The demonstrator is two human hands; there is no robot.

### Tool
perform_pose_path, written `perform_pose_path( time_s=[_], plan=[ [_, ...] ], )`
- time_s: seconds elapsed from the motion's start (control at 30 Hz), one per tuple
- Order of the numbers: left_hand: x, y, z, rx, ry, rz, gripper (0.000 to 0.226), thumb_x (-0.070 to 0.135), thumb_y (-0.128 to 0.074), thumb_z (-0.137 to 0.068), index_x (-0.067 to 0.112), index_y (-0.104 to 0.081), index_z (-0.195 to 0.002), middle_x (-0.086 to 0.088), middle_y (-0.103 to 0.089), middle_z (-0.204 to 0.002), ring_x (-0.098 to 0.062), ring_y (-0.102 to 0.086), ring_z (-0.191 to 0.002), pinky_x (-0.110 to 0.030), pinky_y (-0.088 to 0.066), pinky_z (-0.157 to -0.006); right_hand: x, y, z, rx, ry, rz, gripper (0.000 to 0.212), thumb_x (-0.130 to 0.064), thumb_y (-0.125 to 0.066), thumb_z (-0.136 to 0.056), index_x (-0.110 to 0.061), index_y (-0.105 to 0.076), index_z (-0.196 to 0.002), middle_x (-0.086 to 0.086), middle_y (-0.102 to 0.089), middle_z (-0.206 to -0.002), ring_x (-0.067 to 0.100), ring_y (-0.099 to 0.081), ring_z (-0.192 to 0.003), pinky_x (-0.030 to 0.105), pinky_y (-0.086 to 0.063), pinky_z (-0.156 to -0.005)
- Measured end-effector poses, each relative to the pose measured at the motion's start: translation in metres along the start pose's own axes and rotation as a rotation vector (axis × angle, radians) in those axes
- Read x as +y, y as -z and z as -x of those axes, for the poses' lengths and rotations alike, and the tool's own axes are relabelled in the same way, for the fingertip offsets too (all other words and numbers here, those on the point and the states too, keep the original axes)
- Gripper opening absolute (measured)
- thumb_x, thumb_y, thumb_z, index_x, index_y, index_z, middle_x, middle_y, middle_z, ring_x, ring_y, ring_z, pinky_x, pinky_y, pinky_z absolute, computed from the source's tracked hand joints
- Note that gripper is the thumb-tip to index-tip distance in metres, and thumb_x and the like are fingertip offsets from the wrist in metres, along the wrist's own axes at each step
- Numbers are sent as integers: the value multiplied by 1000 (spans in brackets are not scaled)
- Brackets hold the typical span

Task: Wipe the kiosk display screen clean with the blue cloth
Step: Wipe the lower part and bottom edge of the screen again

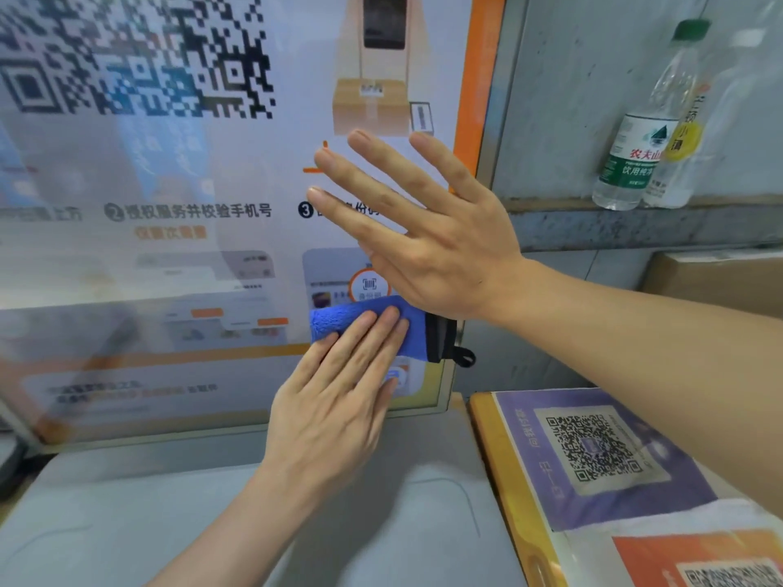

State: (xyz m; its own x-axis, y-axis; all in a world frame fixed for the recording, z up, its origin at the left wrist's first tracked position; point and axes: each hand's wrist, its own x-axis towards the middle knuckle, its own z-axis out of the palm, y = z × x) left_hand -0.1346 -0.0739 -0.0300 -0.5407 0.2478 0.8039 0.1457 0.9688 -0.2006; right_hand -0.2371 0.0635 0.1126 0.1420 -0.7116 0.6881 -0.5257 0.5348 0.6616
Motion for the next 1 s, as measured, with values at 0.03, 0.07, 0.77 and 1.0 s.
perform_pose_path(
  time_s=[0.03,0.07,0.77,1.0],
  plan=[
    [0,-1,3,-5,3,-1,59,29,-59,-96,14,-38,-149,0,-33,-155,-13,-28,-145,-33,-20,-119,-3,2,0,6,-22,-46,48,-13,-49,-98,-18,-50,-146,5,-46,-151,25,-40,-142,48,-28,-117],
    [0,-3,6,-8,2,-1,58,29,-60,-96,14,-39,-148,0,-33,-155,-13,-28,-145,-33,-22,-119,-7,4,2,17,-45,-107,48,-10,-50,-96,-14,-52,-144,7,-47,-150,26,-41,-141,49,-28,-117],
    [-96,32,23,177,-7,30,57,14,-55,-95,11,-38,-149,-6,-18,-163,-28,-22,-149,-42,-24,-119,-118,7,93,-135,-292,-218,57,7,-36,-91,-21,-64,-132,11,-38,-116,24,-45,-91,33,-39,-79],
    [-156,44,28,130,77,-106,59,37,-46,-103,26,-22,-156,-5,-5,-166,-30,-1,-152,-50,-16,-120,-142,-9,89,-69,-235,-181,34,-8,-58,-92,-24,-74,-118,10,-45,-113,23,-48,-83,34,-48,-71]
  ],
)
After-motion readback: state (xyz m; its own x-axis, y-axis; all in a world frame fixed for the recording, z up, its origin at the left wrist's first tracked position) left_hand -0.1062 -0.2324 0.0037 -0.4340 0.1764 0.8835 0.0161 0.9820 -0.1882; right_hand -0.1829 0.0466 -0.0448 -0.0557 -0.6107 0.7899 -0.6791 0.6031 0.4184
